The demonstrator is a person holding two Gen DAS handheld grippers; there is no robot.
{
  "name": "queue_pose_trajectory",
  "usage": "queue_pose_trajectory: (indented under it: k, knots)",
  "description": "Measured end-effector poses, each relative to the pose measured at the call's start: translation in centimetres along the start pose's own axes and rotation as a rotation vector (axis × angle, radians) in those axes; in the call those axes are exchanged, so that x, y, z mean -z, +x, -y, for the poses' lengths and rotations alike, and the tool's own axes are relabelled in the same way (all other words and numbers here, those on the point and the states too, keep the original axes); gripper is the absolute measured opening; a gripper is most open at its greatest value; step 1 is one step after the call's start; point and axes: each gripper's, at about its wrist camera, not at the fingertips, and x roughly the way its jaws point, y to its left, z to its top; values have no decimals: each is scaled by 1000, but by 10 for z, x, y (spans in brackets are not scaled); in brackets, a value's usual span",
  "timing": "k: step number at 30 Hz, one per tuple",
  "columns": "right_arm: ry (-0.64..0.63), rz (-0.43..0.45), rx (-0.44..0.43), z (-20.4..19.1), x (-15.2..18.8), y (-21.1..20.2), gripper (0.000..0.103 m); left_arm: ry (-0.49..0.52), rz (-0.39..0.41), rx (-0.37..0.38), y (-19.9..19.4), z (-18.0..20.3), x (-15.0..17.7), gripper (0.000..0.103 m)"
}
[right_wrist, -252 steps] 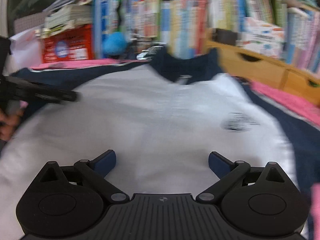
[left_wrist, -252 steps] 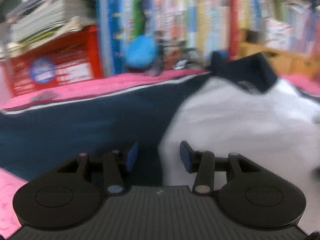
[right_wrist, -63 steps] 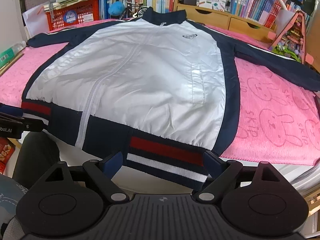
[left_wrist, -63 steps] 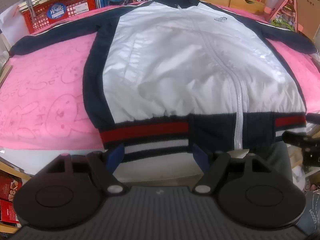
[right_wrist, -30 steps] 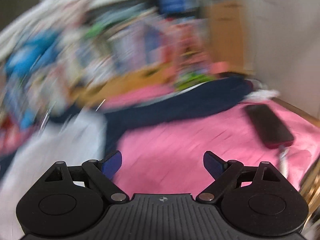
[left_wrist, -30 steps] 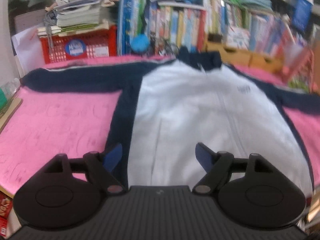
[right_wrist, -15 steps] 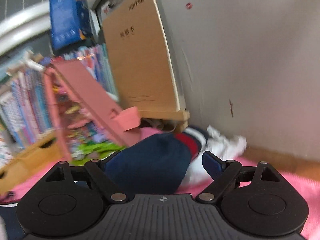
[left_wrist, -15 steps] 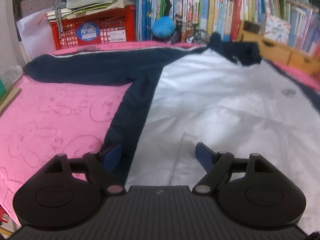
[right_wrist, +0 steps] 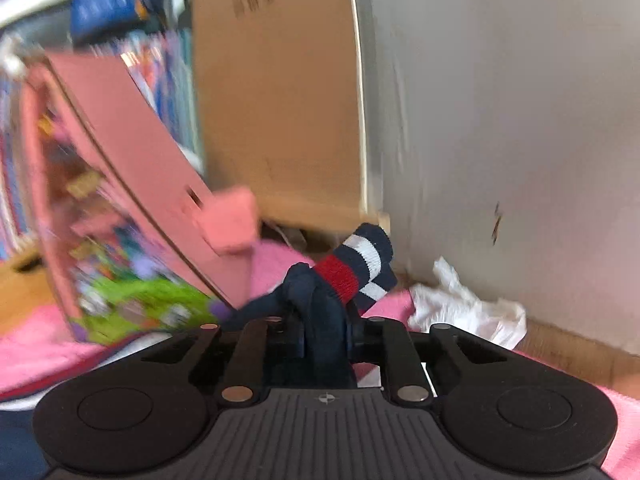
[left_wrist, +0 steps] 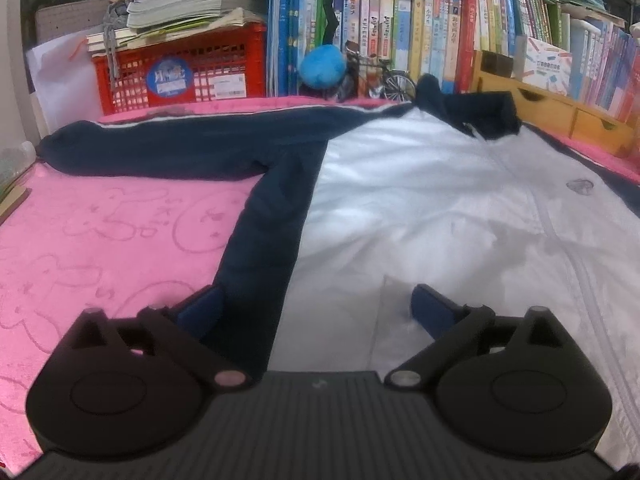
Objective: Fold clothes
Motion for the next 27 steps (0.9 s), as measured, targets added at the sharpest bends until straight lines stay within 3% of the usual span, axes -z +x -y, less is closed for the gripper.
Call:
queue_pose_trajectory:
  k: [2,9,12,14,18,22,25,27]
  knots:
    - [9,58,-75,-12,-6,-34,17,0,4,7,0,-1,0,102]
    - [-146,200,-509,-140,14,-171,17,-19,20,38,-3,-6,2,102]
    - [-274,142,-744,-223,47,-209,19,-27,27,52,-4,-8,2,101]
    - [-390,63,-863,-255,80,-227,26,-55,32,93,-6,-14,-1,101]
    - [-625,-106,-1085,-313,148,-261,70,-150,37,237,-13,-35,-14,98]
    - [-696,-118,-1115,-283,154,-270,84,-229,55,408,-17,-48,-44,99]
    - [-690,-104,-1033,-249,141,-260,88,-318,-30,538,6,-41,-67,100]
    - [-680,-98,-943,-226,135,-251,88,-374,-60,563,30,-25,-74,101]
